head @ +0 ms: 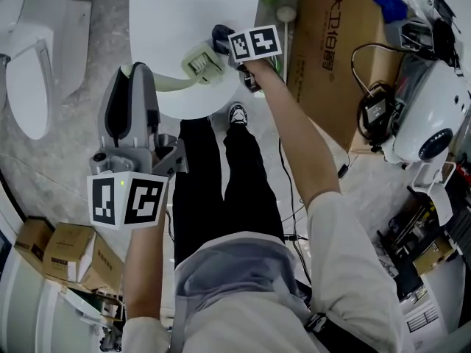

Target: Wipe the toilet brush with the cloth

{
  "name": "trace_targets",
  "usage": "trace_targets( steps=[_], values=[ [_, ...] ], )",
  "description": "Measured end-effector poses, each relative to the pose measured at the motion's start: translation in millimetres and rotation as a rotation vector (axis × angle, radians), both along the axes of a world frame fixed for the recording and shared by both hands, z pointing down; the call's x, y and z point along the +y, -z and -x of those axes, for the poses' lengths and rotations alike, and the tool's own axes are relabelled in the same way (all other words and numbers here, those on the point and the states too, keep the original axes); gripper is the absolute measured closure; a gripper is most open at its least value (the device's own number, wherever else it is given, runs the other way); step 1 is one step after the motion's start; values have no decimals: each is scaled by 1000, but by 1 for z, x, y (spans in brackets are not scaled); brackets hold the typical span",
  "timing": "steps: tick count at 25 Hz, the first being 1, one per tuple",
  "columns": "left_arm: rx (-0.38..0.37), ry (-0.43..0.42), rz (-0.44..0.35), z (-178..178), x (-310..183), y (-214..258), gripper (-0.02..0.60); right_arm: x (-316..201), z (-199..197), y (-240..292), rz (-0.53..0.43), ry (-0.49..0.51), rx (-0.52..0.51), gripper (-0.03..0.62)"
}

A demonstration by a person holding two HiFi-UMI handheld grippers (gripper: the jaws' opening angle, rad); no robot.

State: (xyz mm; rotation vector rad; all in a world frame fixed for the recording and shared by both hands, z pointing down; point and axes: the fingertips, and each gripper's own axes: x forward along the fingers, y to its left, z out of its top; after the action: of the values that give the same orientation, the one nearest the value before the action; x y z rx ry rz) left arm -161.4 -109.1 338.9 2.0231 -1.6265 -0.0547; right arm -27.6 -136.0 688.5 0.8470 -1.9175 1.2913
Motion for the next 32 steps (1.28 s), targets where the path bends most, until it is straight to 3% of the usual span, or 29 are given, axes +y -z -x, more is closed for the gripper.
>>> trace_targets(
  steps=[15,24,32],
  values=[
    [5,4,0,-2,3,1,581,35,-22,-6,-4,-72,-2,487],
    [2,4,0,-3,4,1,581,59,-34,-14,22,-176,-13,488],
    [0,7,-3,-3,4,0,581,76,-39,-16,40,-315,-90,490]
  ],
)
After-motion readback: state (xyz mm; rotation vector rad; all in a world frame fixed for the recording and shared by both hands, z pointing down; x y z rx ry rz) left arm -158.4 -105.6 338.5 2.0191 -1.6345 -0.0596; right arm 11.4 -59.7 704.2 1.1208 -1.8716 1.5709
